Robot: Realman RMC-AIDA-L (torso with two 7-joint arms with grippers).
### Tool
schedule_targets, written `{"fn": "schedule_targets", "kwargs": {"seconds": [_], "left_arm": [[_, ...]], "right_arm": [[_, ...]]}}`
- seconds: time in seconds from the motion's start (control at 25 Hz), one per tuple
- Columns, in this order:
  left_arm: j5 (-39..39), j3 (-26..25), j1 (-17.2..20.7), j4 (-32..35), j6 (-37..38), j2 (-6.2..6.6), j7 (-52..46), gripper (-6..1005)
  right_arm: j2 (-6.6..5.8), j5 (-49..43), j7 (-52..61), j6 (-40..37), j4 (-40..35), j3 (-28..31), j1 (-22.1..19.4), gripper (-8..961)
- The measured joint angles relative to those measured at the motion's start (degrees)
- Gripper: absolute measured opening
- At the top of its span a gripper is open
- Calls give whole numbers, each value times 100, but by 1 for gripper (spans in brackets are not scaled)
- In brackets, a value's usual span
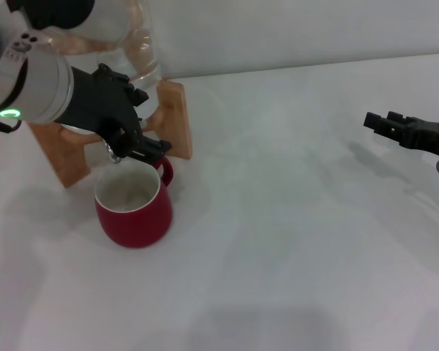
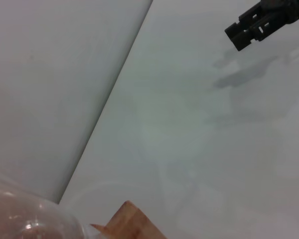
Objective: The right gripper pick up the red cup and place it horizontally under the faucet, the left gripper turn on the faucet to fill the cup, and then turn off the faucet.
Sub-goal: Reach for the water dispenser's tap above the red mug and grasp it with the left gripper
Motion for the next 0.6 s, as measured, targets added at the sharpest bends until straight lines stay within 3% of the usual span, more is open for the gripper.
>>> {"fn": "schedule_targets", "kwargs": {"seconds": [0.6], "left_arm": [[-149,12,-77,-313,41,1,38,799]], "right_arm": [[-9,7,0,35,0,0,-34,594]]}}
